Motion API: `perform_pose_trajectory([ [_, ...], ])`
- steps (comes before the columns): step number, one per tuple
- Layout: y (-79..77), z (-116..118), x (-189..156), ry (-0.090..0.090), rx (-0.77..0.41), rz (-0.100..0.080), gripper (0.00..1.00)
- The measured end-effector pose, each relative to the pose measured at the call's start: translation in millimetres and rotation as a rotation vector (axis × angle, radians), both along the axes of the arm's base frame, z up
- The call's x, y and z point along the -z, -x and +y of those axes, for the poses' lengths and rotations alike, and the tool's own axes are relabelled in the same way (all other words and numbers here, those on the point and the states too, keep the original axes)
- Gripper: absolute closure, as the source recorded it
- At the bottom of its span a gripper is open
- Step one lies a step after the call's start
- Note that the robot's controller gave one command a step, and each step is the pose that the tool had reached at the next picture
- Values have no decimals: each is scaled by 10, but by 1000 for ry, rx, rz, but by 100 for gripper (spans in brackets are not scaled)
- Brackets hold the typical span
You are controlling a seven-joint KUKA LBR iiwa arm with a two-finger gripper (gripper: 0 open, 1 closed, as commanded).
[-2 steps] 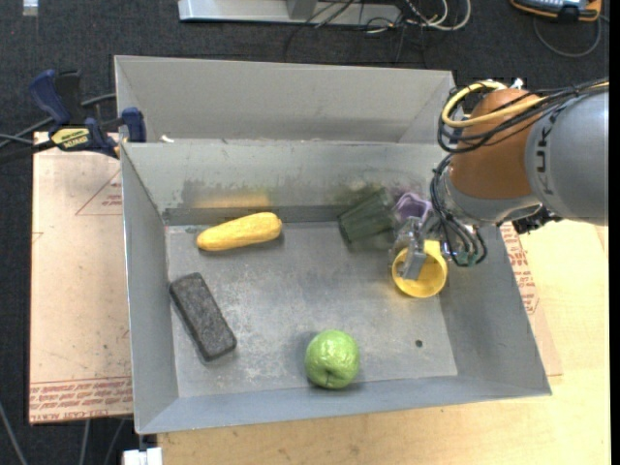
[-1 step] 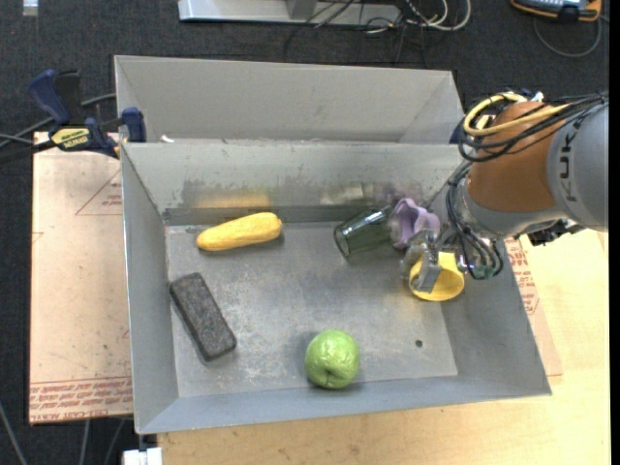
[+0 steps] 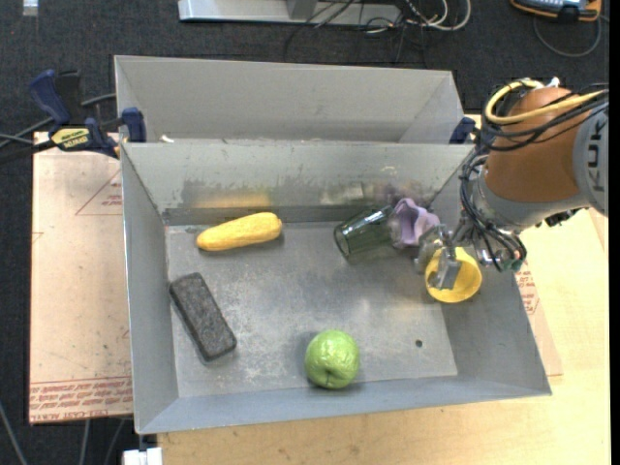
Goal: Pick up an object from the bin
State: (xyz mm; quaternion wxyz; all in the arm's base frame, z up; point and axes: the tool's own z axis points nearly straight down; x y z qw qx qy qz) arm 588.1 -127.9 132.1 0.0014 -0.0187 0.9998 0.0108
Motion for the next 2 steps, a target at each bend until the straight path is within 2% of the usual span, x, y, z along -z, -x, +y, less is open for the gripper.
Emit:
perform_pose_trajectory([
  [1, -225, -39, -264, -1, 73, -22, 100],
  [2, -218, -20, -363, -6, 88, 7, 100],
])
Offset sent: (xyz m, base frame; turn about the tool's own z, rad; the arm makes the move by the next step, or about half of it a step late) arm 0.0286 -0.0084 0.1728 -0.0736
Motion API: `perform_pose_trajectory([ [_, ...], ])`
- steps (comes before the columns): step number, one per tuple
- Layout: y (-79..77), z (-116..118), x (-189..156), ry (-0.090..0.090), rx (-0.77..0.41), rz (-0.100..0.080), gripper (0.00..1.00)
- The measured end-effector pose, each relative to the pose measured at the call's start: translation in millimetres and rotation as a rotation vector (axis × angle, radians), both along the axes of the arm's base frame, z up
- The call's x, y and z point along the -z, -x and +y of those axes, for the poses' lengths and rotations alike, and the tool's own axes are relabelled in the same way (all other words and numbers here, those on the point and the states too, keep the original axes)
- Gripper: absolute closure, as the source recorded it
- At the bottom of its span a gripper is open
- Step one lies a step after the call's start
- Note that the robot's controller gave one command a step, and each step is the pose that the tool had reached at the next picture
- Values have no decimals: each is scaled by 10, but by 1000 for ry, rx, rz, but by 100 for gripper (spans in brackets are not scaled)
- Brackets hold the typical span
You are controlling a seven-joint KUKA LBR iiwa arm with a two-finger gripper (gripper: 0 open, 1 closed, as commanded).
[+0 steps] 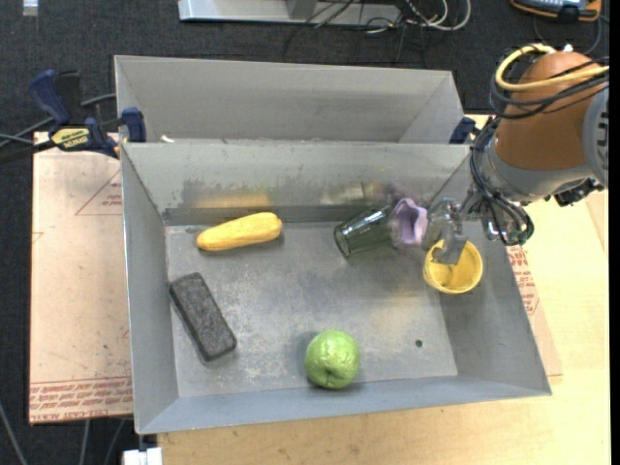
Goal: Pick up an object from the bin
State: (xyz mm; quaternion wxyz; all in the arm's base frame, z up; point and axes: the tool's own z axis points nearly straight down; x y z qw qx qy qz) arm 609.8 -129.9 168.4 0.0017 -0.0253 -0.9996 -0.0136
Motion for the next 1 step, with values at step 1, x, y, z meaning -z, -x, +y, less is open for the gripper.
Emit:
perform_pose_trajectory([
  [1, -32, -36, -663, 5, -37, -16, 100],
])
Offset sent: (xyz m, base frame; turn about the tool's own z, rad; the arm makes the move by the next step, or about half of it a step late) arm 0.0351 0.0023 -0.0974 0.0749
